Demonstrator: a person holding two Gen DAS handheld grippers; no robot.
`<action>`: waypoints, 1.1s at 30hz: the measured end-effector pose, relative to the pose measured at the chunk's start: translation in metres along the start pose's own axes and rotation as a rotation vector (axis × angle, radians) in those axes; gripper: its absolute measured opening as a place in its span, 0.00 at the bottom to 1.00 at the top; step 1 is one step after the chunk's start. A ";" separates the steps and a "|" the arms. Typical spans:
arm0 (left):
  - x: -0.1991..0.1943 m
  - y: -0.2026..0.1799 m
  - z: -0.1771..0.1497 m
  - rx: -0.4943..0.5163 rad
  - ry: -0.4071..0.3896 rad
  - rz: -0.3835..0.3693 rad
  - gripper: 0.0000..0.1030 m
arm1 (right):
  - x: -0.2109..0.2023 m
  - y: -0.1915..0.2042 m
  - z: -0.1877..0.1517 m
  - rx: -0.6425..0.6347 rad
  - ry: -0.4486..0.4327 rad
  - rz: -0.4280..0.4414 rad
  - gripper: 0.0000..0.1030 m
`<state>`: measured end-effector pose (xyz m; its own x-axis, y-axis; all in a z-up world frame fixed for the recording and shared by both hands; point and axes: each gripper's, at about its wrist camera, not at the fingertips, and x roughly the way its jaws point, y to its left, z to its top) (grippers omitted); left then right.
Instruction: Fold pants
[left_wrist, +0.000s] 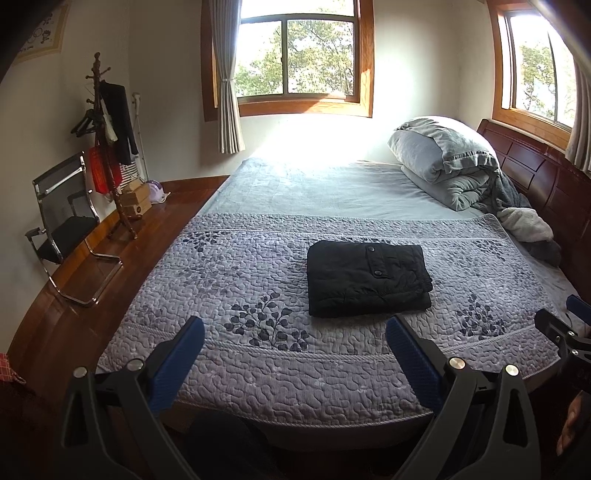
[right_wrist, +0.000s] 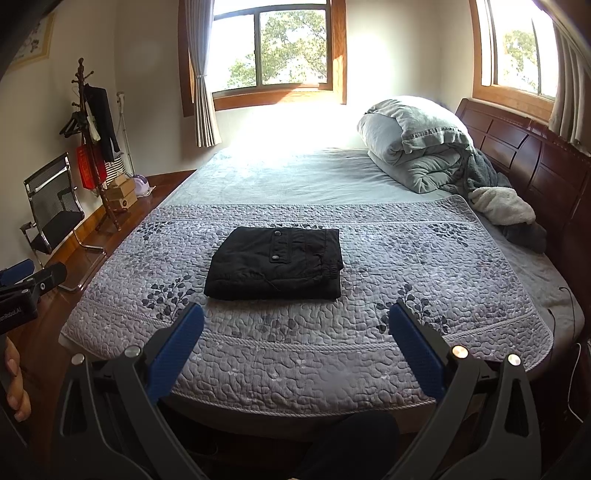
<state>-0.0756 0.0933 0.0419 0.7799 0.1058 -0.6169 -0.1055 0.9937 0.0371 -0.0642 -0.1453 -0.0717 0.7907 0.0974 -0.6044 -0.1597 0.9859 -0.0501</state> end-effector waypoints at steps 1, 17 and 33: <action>0.000 0.000 0.000 0.000 0.000 0.000 0.96 | 0.000 0.000 0.000 0.000 0.001 0.000 0.97; -0.001 0.000 -0.002 -0.002 0.003 0.003 0.96 | -0.001 0.000 0.002 0.001 -0.002 -0.004 0.97; 0.000 -0.003 -0.001 0.015 0.023 -0.012 0.97 | 0.003 -0.002 0.000 0.002 0.008 -0.028 0.97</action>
<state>-0.0761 0.0905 0.0410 0.7663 0.0934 -0.6356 -0.0870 0.9954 0.0414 -0.0613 -0.1465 -0.0735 0.7902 0.0684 -0.6091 -0.1362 0.9885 -0.0657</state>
